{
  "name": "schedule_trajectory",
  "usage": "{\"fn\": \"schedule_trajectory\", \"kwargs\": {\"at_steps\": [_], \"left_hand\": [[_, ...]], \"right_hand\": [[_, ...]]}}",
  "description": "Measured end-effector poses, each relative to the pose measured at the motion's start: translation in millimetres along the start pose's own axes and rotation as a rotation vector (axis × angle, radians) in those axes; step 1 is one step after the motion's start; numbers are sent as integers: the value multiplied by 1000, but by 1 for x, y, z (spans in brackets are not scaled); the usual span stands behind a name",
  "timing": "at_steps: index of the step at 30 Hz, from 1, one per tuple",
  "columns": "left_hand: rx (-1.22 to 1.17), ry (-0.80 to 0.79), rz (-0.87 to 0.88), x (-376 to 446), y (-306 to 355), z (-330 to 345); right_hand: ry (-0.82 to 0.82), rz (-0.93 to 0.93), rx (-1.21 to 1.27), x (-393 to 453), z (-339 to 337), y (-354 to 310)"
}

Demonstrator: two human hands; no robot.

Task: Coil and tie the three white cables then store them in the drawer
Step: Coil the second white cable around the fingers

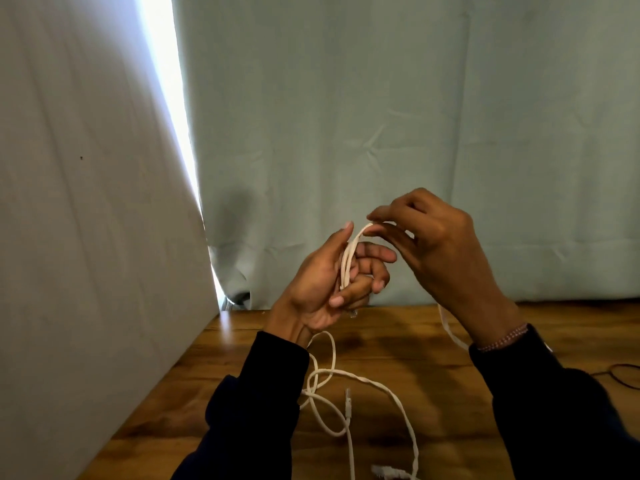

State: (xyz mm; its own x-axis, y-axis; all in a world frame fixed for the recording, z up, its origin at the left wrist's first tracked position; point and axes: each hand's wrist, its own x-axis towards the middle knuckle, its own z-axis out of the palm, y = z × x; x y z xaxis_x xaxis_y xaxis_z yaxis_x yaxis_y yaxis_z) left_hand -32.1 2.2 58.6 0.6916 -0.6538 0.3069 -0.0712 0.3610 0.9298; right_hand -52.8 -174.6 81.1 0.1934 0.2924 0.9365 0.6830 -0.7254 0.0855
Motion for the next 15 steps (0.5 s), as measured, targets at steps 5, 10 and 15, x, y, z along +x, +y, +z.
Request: {"fn": "schedule_trajectory", "kwargs": {"at_steps": [5,10,15], "left_hand": [[53,-28,18,-2,3,10],[-13,88,126,-1,7,13],[-80,98,163,-5,14,16]], "right_hand": [[-29,89,65,-7,17,10],[-254,170,104,-6,21,6],[-682,216,98,-6,15,-10]]}}
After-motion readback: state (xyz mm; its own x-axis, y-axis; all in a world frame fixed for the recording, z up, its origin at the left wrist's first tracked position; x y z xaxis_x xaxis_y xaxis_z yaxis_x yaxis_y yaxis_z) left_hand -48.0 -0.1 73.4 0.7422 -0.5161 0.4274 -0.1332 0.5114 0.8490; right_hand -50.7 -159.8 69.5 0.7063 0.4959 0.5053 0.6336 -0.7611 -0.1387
